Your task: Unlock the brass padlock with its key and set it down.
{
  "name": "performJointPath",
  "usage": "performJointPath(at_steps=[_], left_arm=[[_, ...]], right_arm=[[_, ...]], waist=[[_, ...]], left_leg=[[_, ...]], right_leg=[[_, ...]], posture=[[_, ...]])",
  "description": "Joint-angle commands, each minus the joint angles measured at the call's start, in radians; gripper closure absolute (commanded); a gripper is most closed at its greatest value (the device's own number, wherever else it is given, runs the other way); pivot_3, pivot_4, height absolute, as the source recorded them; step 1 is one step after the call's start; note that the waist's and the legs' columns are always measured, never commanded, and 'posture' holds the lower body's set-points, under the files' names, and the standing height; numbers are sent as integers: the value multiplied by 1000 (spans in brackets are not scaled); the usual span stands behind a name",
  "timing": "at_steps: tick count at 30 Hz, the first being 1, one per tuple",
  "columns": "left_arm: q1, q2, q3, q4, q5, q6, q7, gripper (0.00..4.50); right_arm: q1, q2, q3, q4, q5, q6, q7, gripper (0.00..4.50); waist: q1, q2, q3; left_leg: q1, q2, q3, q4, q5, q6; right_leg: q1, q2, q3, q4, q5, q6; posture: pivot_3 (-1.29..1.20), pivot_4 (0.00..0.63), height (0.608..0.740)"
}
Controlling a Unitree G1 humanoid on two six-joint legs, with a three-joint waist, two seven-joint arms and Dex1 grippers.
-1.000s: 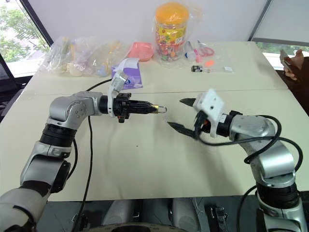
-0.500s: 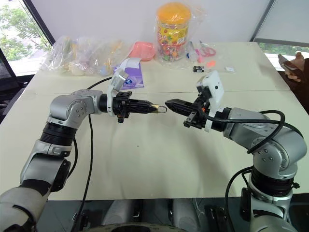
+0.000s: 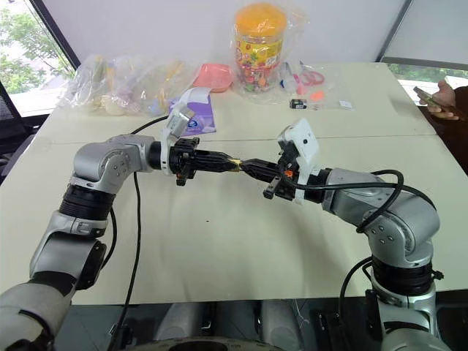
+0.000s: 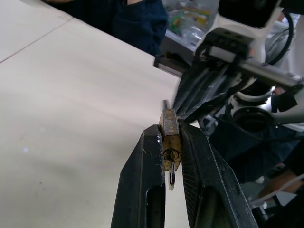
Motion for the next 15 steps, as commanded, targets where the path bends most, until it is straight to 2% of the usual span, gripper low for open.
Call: performJointPath(at_steps=[1,9,15], left_arm=[[-27,5,27,-42,-42,17,-25,4500],[-30,10,36,-43,-46,21,-8,4500],[-22,4,29,-41,-40,8,4,4500]], right_arm=[[14,-15,21,36,-48,-62,8,4444],[98,-63,45,35,-80,-108,53,4444],[144,-80,14,-10,-64,-116,58,4444]], waist=[[0,0,0],[1,0,0],[0,0,0]], left_leg=[[0,0,0,0,0,0],[0,0,0,0,0,0],[0,0,0,0,0,0]], right_leg=[[0,0,0,0,0,0],[0,0,0,-1,0,0],[0,0,0,-1,0,0]], posture=[[0,150,737],[0,150,737],[0,150,737]])
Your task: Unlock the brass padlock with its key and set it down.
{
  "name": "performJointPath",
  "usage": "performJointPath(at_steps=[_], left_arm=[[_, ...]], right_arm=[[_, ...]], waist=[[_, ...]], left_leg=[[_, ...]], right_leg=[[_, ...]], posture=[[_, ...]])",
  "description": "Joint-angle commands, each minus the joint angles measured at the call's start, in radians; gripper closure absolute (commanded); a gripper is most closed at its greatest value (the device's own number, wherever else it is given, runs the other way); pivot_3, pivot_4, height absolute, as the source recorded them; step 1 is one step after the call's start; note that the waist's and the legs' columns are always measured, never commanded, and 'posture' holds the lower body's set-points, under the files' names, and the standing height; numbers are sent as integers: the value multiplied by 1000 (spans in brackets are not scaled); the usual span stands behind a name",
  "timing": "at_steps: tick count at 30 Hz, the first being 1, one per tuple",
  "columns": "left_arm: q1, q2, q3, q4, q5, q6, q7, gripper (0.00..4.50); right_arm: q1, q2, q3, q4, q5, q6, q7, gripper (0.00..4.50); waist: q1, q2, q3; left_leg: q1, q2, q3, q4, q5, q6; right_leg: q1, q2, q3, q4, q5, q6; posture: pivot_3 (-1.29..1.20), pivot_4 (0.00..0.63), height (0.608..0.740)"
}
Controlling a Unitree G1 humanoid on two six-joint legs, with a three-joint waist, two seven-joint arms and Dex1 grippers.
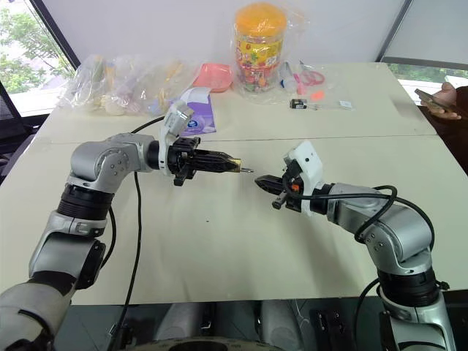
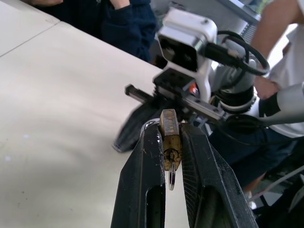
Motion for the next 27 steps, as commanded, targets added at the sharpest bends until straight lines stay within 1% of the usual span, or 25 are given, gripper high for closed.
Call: performJointPath(at_steps=[1,4,8,19,27], left_arm=[[-20,2,18,-26,-12,-4,-4,4500],[-19,2,13,-31,-16,0,-10,4500],[-11,10,4,-43,-18,4,-26,4500],[0,5,2,-50,-15,4,-27,4500],[1,3,0,-38,-4,-7,-18,4500]], right_arm=[[-2,-17,-40,-49,2,-34,-5,4444],[-8,-35,-42,-37,-33,-64,-7,4444],[-69,-52,-84,8,-28,-76,-4,4444],[-125,3,-3,0,-26,-84,-10,4444],[-110,13,20,-59,11,-55,-11,4444]], waist=[[0,0,0],[1,0,0],[0,0,0],[1,0,0],[1,0,0]], left_leg=[[0,0,0,0,0,0],[0,0,0,0,0,0],[0,0,0,0,0,0],[0,0,0,-1,0,0],[0,0,0,-1,0,0]], right_leg=[[0,0,0,0,0,0],[0,0,0,0,0,0],[0,0,0,0,0,0],[0,0,0,0,0,0],[0,0,0,-1,0,0]], posture=[[0,150,737],[0,150,737],[0,150,737],[0,150,737],[0,150,737]])
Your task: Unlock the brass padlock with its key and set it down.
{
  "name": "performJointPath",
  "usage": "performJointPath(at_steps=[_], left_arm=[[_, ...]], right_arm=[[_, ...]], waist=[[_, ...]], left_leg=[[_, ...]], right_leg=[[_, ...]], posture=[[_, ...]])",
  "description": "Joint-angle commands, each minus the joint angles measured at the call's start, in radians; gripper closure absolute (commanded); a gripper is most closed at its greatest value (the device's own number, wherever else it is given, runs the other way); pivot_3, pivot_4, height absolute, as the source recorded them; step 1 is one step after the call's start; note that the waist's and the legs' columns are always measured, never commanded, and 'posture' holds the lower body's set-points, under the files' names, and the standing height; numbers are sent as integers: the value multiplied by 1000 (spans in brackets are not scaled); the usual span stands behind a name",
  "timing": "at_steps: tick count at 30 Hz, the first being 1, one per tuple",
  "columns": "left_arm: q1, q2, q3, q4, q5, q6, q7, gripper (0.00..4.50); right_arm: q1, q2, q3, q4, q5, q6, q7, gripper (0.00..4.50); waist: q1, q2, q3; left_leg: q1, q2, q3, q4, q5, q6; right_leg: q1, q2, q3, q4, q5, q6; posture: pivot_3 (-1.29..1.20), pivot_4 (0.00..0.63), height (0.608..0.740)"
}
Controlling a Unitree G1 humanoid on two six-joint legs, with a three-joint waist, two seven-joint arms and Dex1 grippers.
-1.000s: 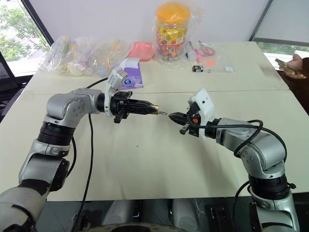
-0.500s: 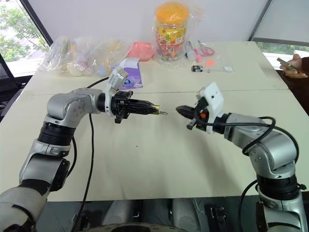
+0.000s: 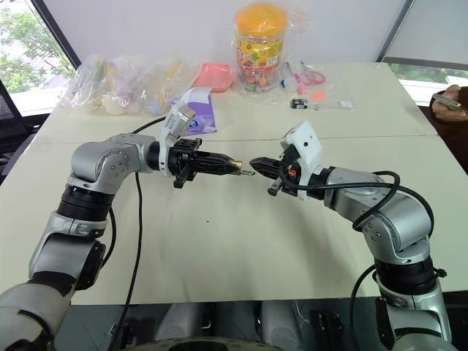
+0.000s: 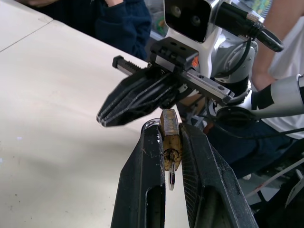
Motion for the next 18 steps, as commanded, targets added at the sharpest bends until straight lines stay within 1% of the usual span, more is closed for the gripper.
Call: performJointPath(at_steps=[1,9,13,18], left_arm=[[-3,0,9,-15,-1,-12,4,4500],[-6,-9,3,6,17,-29,6,4500],[-8,-15,5,10,20,-29,3,4500],[17,-39,-12,16,43,-63,23,4500]], right_arm=[[6,-2,-8,-72,36,10,2,4444],[26,-8,-13,-111,62,31,-6,4444],[60,-38,10,-106,13,13,2,4444],[289,-198,89,-42,-193,-146,64,4444]], waist=[[0,0,0],[0,0,0],[1,0,0],[8,0,0]], left_leg=[[0,0,0,0,0,0],[0,0,0,0,0,0],[0,0,0,0,0,0],[-1,-1,0,0,0,0]], right_leg=[[0,0,0,0,0,0],[0,0,0,0,0,0],[0,0,0,0,0,0],[0,-1,0,-2,0,0]], posture=[[0,150,737],[0,150,737],[0,150,737],[0,150,737]])
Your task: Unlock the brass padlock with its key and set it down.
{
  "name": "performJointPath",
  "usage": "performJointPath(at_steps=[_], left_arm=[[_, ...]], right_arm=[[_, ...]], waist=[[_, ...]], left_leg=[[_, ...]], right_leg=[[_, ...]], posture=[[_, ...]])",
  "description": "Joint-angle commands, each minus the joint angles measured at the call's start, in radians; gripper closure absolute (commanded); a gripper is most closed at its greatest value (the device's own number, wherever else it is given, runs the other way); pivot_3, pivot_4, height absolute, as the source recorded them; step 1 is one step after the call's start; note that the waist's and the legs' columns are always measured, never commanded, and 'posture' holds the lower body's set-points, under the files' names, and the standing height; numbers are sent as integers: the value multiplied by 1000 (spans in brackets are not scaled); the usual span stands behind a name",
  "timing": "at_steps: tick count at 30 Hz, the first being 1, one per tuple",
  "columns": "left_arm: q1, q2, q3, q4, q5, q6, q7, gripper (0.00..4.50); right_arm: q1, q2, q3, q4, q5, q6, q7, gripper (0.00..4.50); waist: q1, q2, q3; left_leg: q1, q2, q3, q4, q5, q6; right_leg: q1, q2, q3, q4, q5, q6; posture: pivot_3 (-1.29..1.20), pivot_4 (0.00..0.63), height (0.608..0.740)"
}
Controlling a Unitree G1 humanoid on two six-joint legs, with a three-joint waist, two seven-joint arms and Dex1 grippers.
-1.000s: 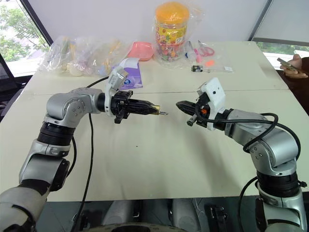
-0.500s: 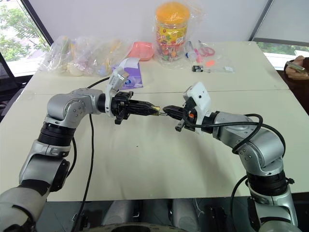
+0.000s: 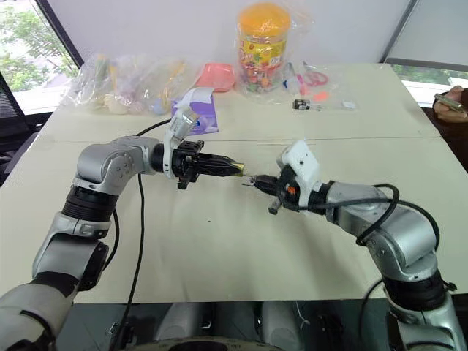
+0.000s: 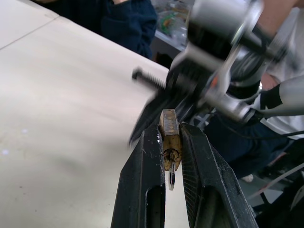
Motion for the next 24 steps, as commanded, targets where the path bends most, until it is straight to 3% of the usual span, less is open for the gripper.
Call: performJointPath(at_steps=[1,7,12,18,20,24], left_arm=[[17,-20,-9,-4,25,-45,20,4500],[77,-116,-86,77,102,-108,70,4500],[82,-232,-112,275,208,-200,179,4500],[58,-268,-81,453,282,-255,245,4500],[58,-263,-71,464,277,-222,240,3507],[72,-238,-59,437,268,-161,228,1928]], right_arm=[[138,-77,16,26,-128,-126,41,4444],[307,-72,-133,-7,-118,-164,34,4444],[320,-35,-270,-83,-53,-105,-9,4444],[289,-33,-309,-159,-6,-47,-45,4444],[264,-30,-311,-178,10,-27,-60,4500],[234,-30,-311,-192,31,-1,-78,4500]], waist=[[-2,0,0],[-4,0,0],[-3,-1,0],[-3,-1,0],[-2,-1,0],[-5,-1,0]], left_leg=[[0,-1,0,0,0,0],[1,0,2,0,0,0],[1,1,2,1,0,0],[1,1,1,0,-1,1],[1,1,1,1,-1,1],[2,1,1,1,-1,1]], right_leg=[[0,-1,0,0,0,0],[0,0,2,1,0,1],[0,1,2,1,0,1],[0,2,1,1,0,1],[0,2,1,1,0,1],[1,1,1,1,0,1]], posture=[[0,150,737],[0,150,737],[0,150,737],[0,150,737],[0,150,737],[0,150,737]])
